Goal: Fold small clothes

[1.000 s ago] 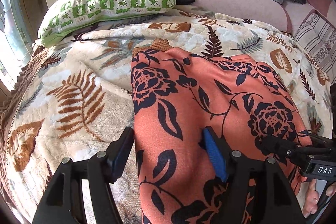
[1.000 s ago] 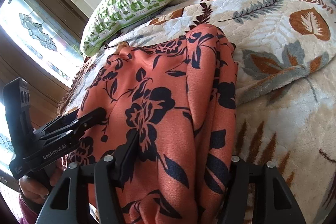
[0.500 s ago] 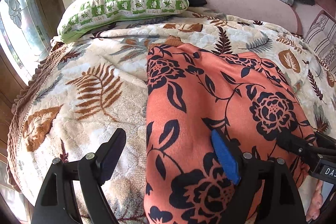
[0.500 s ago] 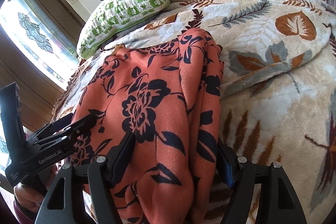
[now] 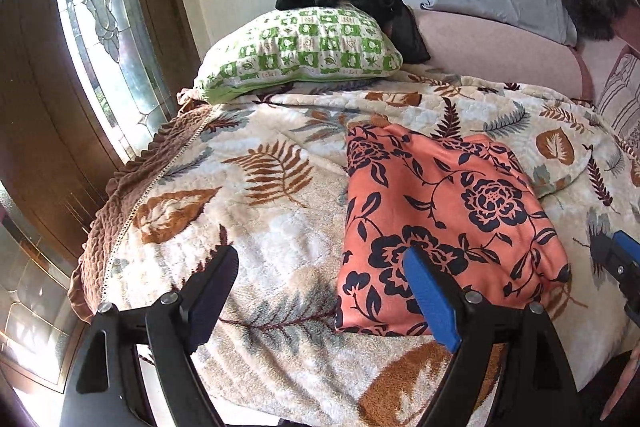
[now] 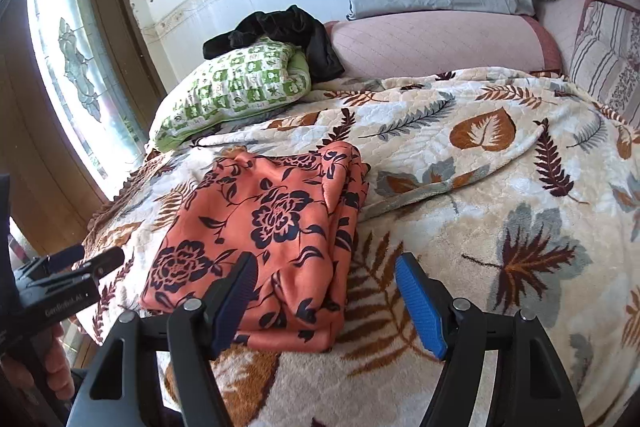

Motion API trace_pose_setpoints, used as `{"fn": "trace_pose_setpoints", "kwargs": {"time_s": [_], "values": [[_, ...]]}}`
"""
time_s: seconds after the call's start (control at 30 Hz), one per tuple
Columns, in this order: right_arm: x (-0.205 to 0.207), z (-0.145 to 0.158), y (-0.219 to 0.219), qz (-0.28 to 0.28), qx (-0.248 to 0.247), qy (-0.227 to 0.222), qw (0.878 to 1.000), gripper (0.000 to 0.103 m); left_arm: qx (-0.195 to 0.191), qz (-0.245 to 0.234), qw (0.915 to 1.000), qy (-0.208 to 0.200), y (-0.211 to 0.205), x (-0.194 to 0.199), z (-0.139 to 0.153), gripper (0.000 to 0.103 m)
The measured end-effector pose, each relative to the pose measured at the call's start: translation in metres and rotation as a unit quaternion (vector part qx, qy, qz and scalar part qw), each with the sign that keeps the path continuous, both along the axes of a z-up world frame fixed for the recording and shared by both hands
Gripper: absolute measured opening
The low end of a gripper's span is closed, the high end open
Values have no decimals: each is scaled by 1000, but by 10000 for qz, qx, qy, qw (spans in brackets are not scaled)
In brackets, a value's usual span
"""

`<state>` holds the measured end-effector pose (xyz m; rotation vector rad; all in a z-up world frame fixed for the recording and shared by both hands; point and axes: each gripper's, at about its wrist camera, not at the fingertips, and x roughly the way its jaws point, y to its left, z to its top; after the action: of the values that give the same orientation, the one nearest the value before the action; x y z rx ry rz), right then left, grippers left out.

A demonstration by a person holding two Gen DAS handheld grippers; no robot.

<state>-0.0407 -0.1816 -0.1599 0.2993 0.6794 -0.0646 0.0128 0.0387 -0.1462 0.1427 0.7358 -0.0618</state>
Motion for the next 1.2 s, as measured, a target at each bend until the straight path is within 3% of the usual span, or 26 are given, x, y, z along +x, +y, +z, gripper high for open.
{"fn": "trace_pose_setpoints", "kwargs": {"time_s": [0.2, 0.53, 0.7, 1.03, 1.2], "values": [[-33, 50, 15, 46, -352, -411, 9985, 75, 145, 386, 9970, -659, 8, -26, 48, 93], [-67, 124, 42, 27, -870, -870, 9924, 78, -93, 188, 9947, -1009, 16, -63, 114, 93], [-79, 143, 55, 92, -1148, -935, 9889, 78, -256, 259, 9913, -1268, 26, -75, 140, 93], [-89, 162, 77, 188, -1087, -1081, 9880, 78, -256, 328, 9868, -1562, 38, -92, 168, 93], [-85, 162, 84, 53, -1094, -933, 9896, 78, -253, 301, 9860, -1620, 39, -98, 175, 93]]}}
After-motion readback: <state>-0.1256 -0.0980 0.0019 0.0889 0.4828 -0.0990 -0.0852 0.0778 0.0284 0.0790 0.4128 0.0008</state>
